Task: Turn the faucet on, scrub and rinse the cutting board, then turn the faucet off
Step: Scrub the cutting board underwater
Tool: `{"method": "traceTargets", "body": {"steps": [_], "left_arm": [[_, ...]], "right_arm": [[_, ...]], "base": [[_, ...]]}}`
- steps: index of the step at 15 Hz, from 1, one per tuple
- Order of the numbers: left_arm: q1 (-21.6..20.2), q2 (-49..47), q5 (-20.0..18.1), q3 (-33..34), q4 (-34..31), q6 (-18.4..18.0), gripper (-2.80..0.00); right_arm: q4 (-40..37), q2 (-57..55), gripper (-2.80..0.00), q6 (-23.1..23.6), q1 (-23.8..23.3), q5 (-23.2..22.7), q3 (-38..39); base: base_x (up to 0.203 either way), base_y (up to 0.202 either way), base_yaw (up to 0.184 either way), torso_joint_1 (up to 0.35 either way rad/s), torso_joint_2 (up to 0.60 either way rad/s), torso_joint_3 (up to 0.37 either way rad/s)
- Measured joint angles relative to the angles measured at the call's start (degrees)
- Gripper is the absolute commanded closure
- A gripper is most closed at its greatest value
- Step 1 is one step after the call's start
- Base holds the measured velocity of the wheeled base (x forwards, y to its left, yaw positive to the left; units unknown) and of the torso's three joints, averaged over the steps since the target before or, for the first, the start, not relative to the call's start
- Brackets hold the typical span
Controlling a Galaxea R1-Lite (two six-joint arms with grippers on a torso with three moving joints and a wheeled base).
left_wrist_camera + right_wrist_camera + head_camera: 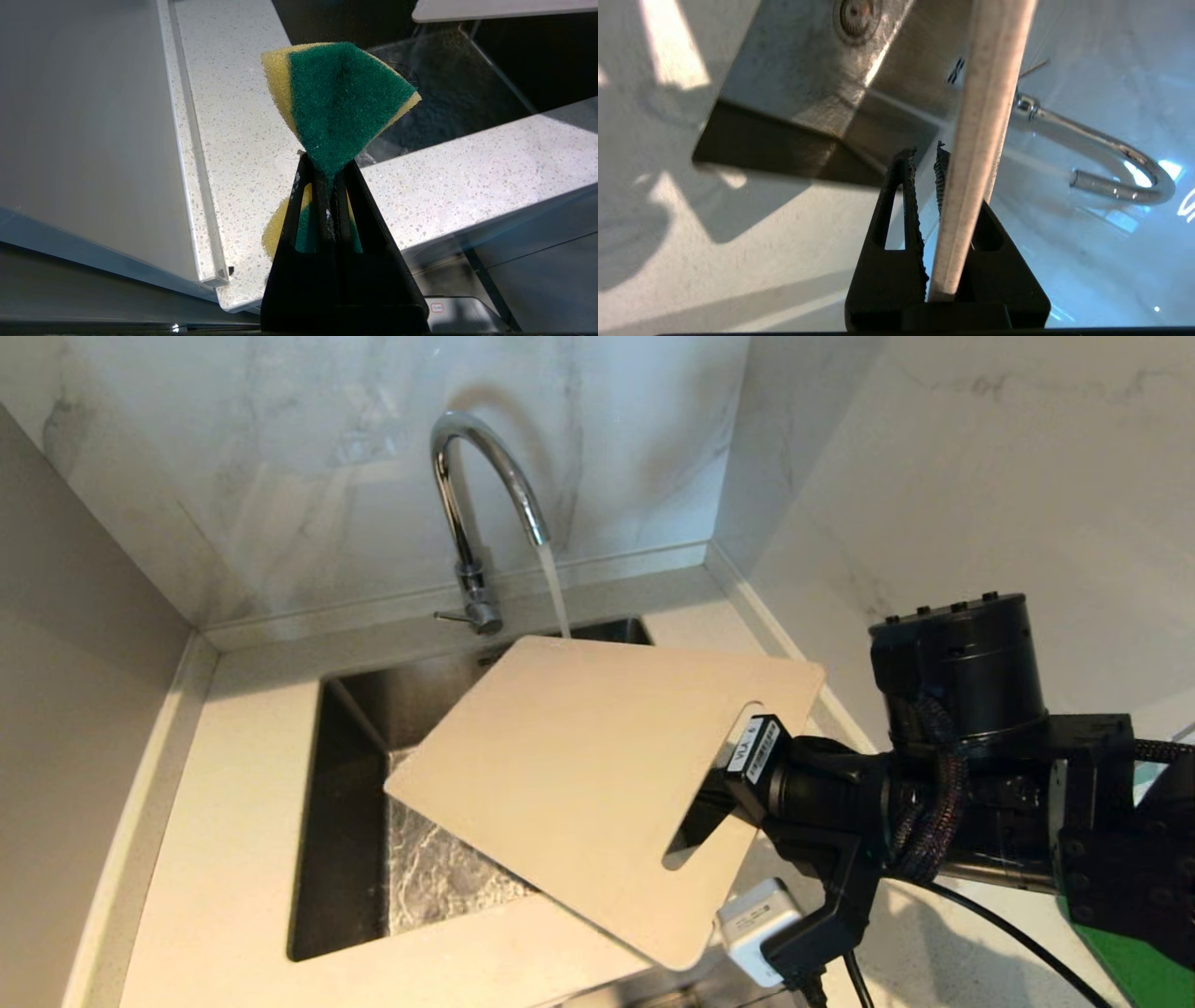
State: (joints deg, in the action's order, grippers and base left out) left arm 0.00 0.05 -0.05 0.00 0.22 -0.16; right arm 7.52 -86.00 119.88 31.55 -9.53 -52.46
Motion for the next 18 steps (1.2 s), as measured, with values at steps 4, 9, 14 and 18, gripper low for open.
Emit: {"method": "traceTargets", "body": {"steps": [4, 9, 14, 18], "left_arm": [[0.0, 0.0, -0.1, 0.0, 0.0, -0.2, 0.00], [0.0, 0.0, 0.0, 0.0, 0.0, -0.1, 0.00], [0.0, 0.0, -0.1, 0.0, 0.0, -0.3, 0.00], [0.1, -0.1, -0.5, -1.9, -0.5, -0.8, 0.00]], "right_arm": [[0.0, 0.6, 0.00, -0.6, 3.3, 0.0, 1.3], [0.1, 2.1, 0.00, -0.6, 5.2, 0.1, 5.7], [0.1, 3.5, 0.00, -0.3, 6.7, 0.2, 10.5], [0.1, 4.0, 0.00, -0.3, 7.5, 0.3, 11.5]], "base": [[0.000, 0.000, 0.000, 0.000, 0.00, 0.000], [0.000, 0.000, 0.000, 0.000, 0.00, 0.000], [0.000, 0.000, 0.000, 0.000, 0.00, 0.000], [0.000, 0.000, 0.000, 0.000, 0.00, 0.000]]}}
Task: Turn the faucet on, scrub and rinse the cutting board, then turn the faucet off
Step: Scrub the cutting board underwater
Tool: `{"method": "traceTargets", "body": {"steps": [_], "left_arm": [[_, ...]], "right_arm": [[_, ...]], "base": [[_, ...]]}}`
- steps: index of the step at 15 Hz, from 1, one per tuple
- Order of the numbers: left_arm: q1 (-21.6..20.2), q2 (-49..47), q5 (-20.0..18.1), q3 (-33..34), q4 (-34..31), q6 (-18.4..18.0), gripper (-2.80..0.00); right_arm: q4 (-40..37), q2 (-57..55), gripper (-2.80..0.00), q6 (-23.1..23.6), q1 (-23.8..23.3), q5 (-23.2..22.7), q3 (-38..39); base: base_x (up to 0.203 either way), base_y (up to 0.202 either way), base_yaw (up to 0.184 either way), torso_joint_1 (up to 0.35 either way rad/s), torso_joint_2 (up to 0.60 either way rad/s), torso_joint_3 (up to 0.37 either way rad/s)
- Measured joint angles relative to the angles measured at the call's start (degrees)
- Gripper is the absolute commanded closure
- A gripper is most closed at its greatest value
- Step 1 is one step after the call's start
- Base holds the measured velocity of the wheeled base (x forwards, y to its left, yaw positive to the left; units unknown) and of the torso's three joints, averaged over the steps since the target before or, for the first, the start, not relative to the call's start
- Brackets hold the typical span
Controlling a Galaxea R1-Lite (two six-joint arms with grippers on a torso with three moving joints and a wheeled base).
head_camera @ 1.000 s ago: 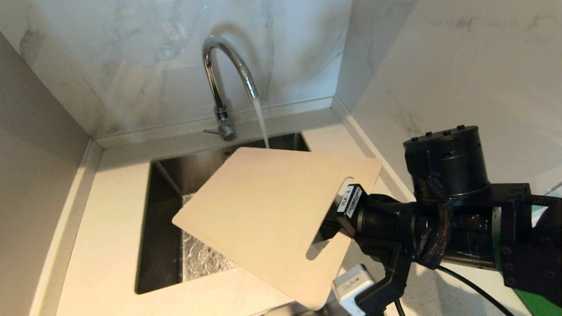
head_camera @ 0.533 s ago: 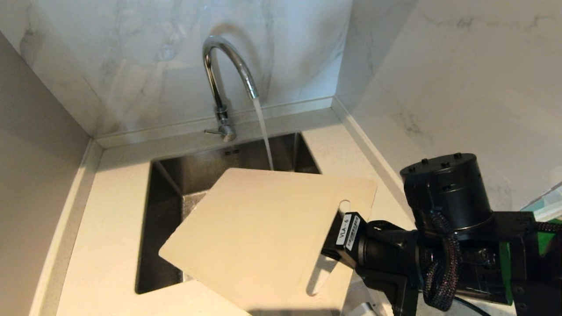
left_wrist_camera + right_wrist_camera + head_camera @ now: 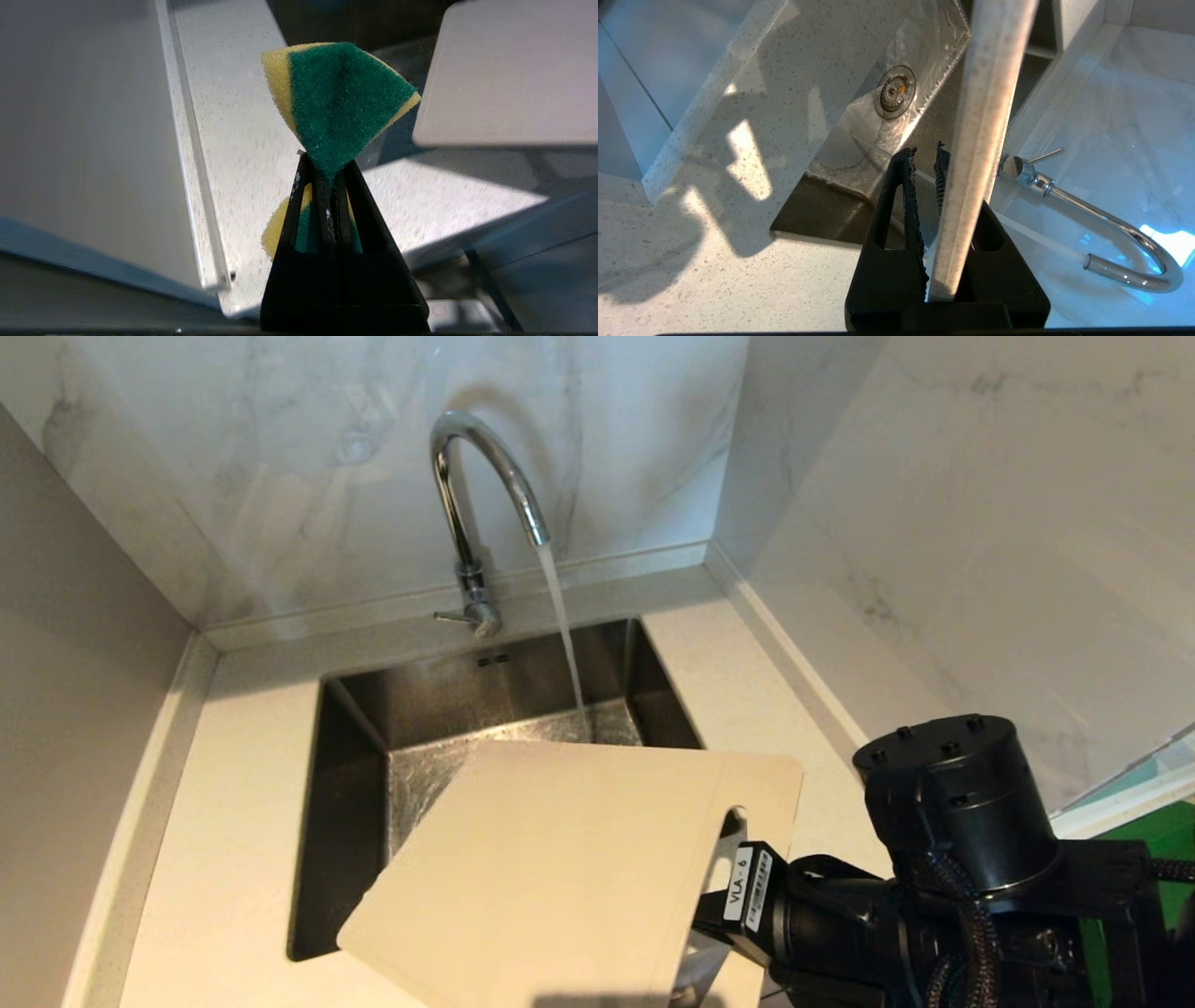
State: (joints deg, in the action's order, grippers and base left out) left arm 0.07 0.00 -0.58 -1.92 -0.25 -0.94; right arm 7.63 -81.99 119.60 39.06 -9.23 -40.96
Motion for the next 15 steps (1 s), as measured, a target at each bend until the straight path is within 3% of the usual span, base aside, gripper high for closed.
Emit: {"method": "traceTargets", "body": {"steps": [6, 11, 15], "left_arm": [[0.1, -11.1, -7.8, -16.5, -2.6, 0.0, 0.00], [0.3, -29.5, -8.7, -32.6, -2.8, -0.1, 0.00], [2.8, -43.3, -8.7, -41.0, -3.1, -1.1, 0.00]], "right_arm": [[0.0, 0.4, 0.00, 0.0, 0.1, 0.0, 0.3], [-0.1, 0.5, 0.00, 0.0, 0.1, 0.0, 0.3], [0.0, 1.0, 0.00, 0.4, 0.1, -0.1, 0.3]], "base": [[0.000, 0.000, 0.000, 0.000, 0.00, 0.000], [0.000, 0.000, 0.000, 0.000, 0.00, 0.000], [0.000, 0.000, 0.000, 0.000, 0.00, 0.000]]}}
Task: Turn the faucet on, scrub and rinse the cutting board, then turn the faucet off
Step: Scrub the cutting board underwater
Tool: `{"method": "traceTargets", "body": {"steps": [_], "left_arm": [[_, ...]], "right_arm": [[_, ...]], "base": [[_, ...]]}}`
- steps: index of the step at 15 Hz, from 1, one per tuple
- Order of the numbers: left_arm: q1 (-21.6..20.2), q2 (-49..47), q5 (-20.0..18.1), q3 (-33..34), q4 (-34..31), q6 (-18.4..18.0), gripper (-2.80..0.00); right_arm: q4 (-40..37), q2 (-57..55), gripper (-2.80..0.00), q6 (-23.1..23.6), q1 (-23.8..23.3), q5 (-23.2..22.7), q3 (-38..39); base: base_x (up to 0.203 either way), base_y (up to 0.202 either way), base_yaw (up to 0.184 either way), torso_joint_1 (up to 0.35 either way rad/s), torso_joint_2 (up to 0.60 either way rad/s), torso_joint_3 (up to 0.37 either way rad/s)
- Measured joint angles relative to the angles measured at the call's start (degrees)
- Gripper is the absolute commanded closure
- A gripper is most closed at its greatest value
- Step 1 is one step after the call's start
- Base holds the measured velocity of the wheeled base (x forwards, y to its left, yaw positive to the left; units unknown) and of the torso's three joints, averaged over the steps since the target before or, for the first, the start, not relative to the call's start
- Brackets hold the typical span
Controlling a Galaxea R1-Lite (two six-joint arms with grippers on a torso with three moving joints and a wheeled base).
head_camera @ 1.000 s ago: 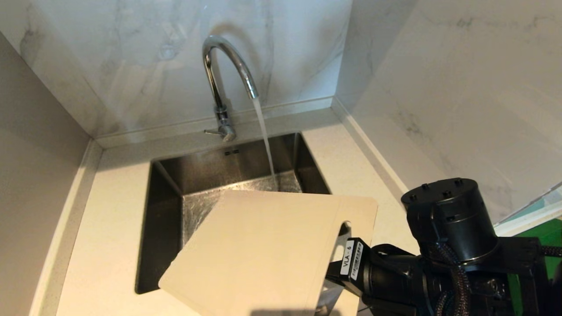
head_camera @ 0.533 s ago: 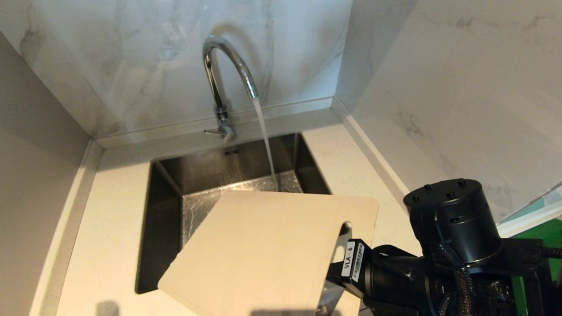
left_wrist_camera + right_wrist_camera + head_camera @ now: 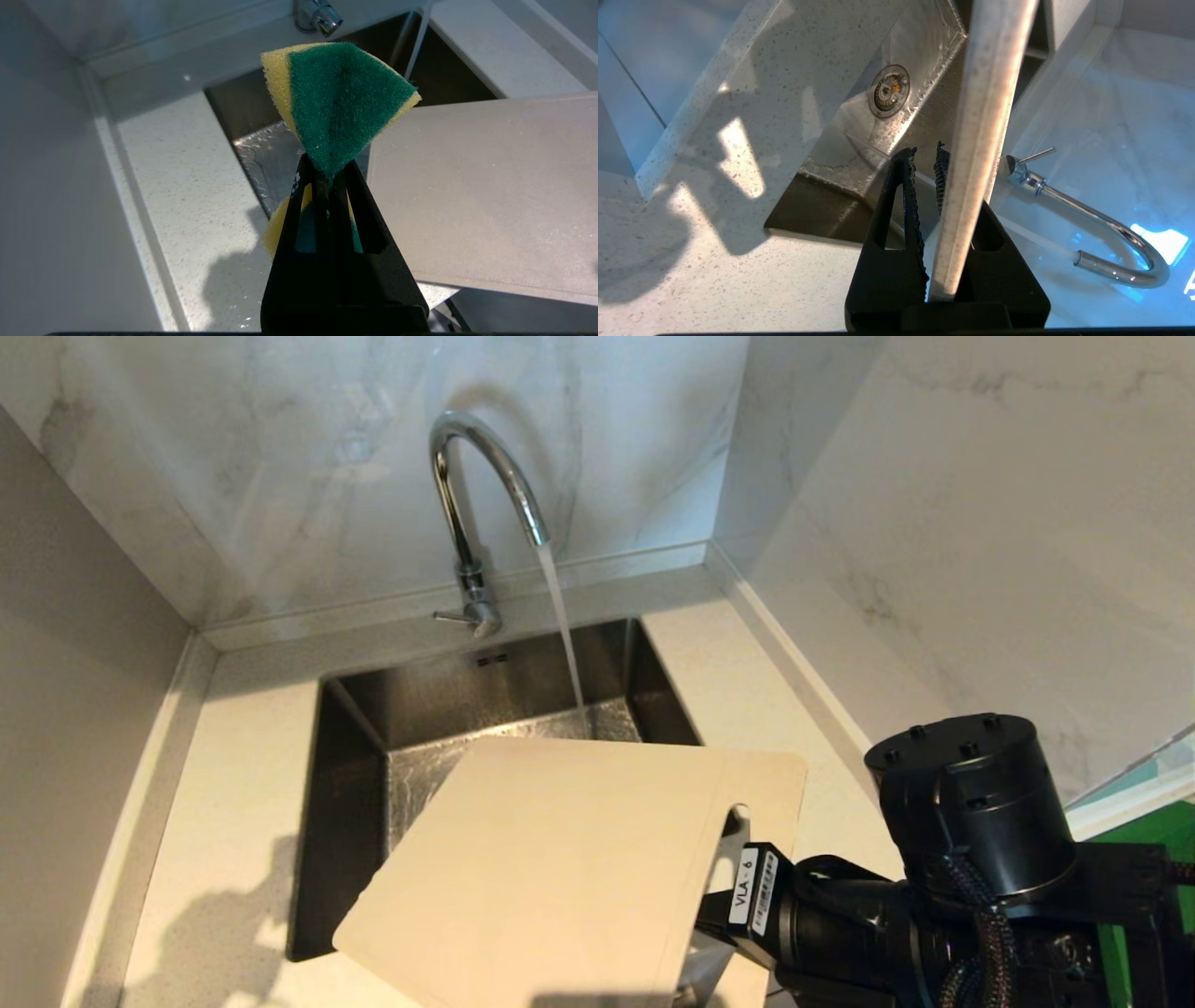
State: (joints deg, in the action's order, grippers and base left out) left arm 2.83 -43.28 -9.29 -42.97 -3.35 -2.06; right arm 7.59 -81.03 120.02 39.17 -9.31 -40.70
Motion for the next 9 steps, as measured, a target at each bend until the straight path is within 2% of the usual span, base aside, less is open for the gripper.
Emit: {"method": "traceTargets", "body": {"steps": [2, 5, 7, 9], "left_arm": [[3.5, -5.8, 0.3, -4.1, -2.2, 0.4, 0.00], [9.8, -12.8, 0.5, -9.6, -6.7, 3.2, 0.00], [14.0, -16.4, 0.7, -11.8, -7.1, 5.5, 0.00], [17.1, -19.3, 1.6, -12.8, -7.2, 6.1, 0.00]], "right_arm": [[0.0, 0.1, 0.00, 1.1, 0.4, 0.0, -0.1], [0.1, 0.2, 0.00, 1.5, 1.9, 0.1, -0.4], [0.1, 0.2, 0.00, 1.8, 3.3, 0.2, -0.7], [0.1, 0.2, 0.00, 3.4, 5.0, 0.7, -0.7]], "base": [[0.000, 0.000, 0.000, 0.000, 0.00, 0.000], [0.000, 0.000, 0.000, 0.000, 0.00, 0.000], [0.000, 0.000, 0.000, 0.000, 0.00, 0.000], [0.000, 0.000, 0.000, 0.000, 0.00, 0.000]]}}
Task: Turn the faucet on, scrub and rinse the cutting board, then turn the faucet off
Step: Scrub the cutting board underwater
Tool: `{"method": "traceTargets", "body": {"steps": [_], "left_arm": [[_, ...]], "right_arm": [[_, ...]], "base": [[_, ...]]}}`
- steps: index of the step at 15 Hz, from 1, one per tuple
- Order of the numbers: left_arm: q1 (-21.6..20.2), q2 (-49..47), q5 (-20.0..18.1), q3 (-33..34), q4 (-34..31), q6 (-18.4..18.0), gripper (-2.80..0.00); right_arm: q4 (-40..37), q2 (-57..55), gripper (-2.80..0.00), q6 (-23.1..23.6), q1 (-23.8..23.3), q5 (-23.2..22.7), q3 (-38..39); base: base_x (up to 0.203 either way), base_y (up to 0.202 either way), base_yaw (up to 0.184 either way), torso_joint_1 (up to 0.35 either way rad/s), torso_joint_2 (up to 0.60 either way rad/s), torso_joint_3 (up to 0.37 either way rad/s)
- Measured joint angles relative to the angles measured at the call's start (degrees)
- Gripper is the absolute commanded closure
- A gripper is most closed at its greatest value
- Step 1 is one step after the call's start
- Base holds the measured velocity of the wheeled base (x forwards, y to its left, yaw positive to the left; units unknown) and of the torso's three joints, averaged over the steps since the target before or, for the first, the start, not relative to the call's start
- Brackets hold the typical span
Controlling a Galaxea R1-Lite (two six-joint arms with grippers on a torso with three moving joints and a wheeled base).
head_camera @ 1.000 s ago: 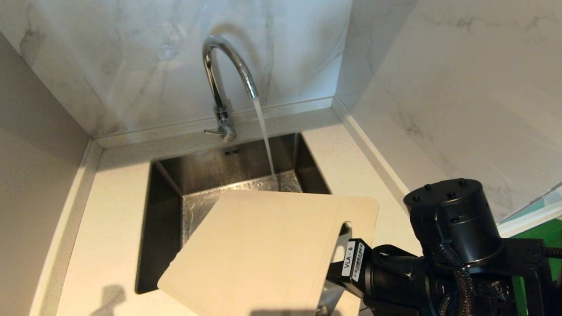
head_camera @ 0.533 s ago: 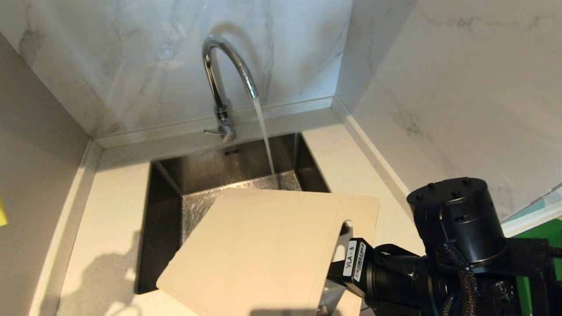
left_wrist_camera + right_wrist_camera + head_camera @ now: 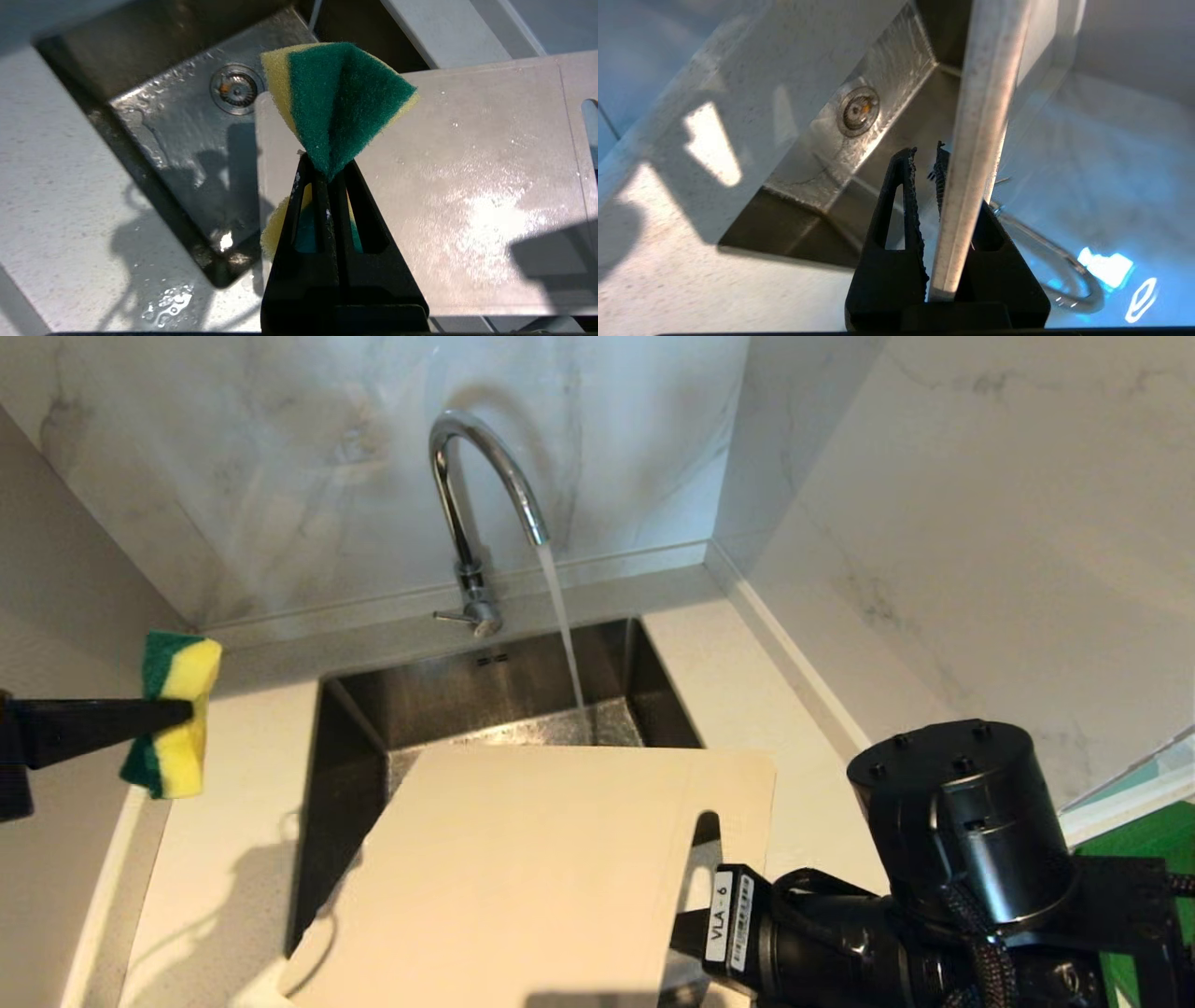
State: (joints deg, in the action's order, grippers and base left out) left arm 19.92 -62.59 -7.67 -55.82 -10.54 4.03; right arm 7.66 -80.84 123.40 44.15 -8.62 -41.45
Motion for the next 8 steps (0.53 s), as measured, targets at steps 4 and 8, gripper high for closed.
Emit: {"method": "traceTargets", "body": {"steps": [4, 8], "left_arm": [[2.7, -5.0, 0.1, -1.7, 0.4, 0.5, 0.00], [4.2, -9.4, -0.1, -2.6, 1.2, 1.0, 0.00]], "right_arm": [[0.0, 0.0, 0.00, 1.1, 1.3, 0.6, 0.0], [2.1, 0.1, 0.00, 1.5, 2.7, 0.8, 0.5]], "base": [[0.000, 0.000, 0.000, 0.000, 0.00, 0.000], [0.000, 0.000, 0.000, 0.000, 0.00, 0.000]]}}
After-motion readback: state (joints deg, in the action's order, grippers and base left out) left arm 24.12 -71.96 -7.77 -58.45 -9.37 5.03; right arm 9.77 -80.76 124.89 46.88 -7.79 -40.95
